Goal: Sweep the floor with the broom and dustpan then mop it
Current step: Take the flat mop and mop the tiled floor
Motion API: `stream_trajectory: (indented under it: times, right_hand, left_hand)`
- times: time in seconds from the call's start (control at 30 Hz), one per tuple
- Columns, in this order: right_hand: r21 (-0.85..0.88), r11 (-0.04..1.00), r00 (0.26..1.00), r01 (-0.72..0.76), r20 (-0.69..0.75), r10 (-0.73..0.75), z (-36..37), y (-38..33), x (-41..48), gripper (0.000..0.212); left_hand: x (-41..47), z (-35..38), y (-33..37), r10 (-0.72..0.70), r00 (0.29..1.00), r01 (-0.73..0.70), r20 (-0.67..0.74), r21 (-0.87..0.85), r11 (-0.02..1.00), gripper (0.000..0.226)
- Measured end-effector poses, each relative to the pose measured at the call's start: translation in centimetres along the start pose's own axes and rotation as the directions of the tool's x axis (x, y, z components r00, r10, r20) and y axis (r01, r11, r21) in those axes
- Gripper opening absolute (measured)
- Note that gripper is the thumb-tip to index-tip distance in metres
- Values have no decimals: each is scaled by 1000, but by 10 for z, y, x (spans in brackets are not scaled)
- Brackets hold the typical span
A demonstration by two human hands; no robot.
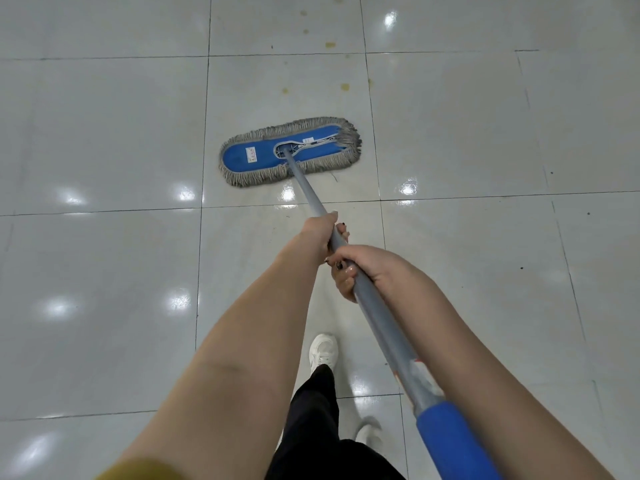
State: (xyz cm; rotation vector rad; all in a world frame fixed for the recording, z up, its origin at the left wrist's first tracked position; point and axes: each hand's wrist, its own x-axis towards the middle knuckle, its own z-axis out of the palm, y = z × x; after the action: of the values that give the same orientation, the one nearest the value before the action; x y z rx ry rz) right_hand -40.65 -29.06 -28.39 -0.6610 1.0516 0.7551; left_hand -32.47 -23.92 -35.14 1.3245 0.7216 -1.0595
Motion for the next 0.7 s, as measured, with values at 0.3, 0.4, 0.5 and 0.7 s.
stream_trajectory:
  times: [0.3, 0.4, 0.5, 0.7]
  right_hand:
    - [29, 999, 999, 44, -19, -44, -11, 69, -14, 34]
    - [34, 998, 998, 53, -30, -52, -22, 103, -27, 33]
    - [46, 997, 998, 54, -41, -52, -34, 145, -42, 32]
    - [53, 997, 996, 63, -67, -60, -56, 229, -68, 30]
  left_hand:
    - [-26, -15, -55, -25, 999, 25, 36, 18, 1000, 29]
    - [-46, -16, -88, -19, 999, 17, 30, 61, 998, 28]
    - [-65, -18, -128, -19, 1000, 17, 22, 92, 996, 26]
    - [-101, -27, -208, -71, 995, 66, 64, 90, 994, 27]
